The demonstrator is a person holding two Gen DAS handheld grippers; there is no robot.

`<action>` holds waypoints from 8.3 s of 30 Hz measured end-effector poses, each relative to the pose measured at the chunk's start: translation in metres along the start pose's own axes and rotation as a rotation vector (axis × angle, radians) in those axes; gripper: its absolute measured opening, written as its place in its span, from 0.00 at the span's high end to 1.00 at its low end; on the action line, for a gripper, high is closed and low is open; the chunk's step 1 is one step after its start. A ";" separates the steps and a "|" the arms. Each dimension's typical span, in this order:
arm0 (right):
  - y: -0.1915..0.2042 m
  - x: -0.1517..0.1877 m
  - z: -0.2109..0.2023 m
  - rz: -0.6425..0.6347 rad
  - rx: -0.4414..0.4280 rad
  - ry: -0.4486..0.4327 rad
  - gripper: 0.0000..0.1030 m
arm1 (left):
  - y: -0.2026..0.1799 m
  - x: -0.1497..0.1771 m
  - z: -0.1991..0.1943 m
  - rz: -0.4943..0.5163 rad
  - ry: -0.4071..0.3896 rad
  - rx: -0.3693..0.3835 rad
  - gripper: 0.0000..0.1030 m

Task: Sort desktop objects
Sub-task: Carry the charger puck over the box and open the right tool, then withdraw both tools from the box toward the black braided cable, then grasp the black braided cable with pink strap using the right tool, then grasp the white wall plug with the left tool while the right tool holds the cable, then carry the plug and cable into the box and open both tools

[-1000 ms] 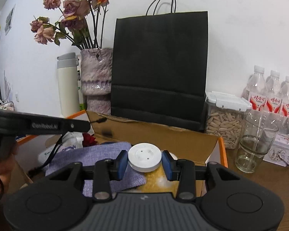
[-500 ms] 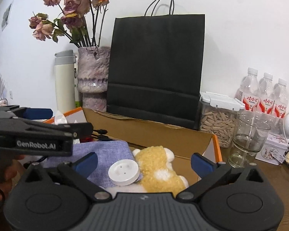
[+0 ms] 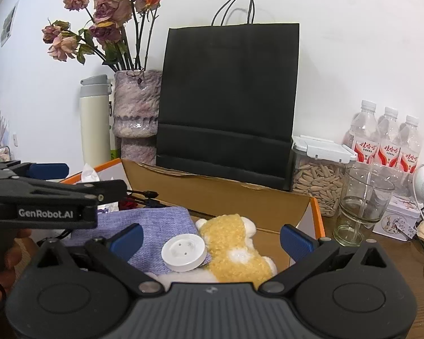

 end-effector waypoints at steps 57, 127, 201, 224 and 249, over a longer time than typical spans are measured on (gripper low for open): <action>0.014 0.119 -0.151 0.027 -0.126 0.122 0.00 | 0.006 0.091 -0.147 -0.010 0.071 -0.034 0.00; -0.006 0.129 -0.160 0.072 -0.025 0.172 0.11 | -0.028 0.112 -0.156 -0.004 0.234 0.035 0.00; 0.002 0.006 -0.111 0.136 -0.013 -0.044 0.11 | -0.034 0.002 -0.102 -0.072 0.048 0.042 0.78; -0.018 -0.014 0.028 0.122 0.040 0.077 0.11 | -0.010 -0.016 0.033 -0.036 0.120 -0.020 0.77; -0.012 -0.015 0.005 0.116 0.005 0.032 0.00 | -0.006 -0.011 0.011 -0.067 -0.006 -0.024 0.00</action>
Point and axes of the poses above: each gripper's, at about its wrist camera, not at the fingertips, and z roughly the way its jaws point, y to its left, x to its underside, the point moved 2 cm from there along z, roughly the way its jaws point, and after that the axes turned 8 degrees about y, right-handed, at the moved point
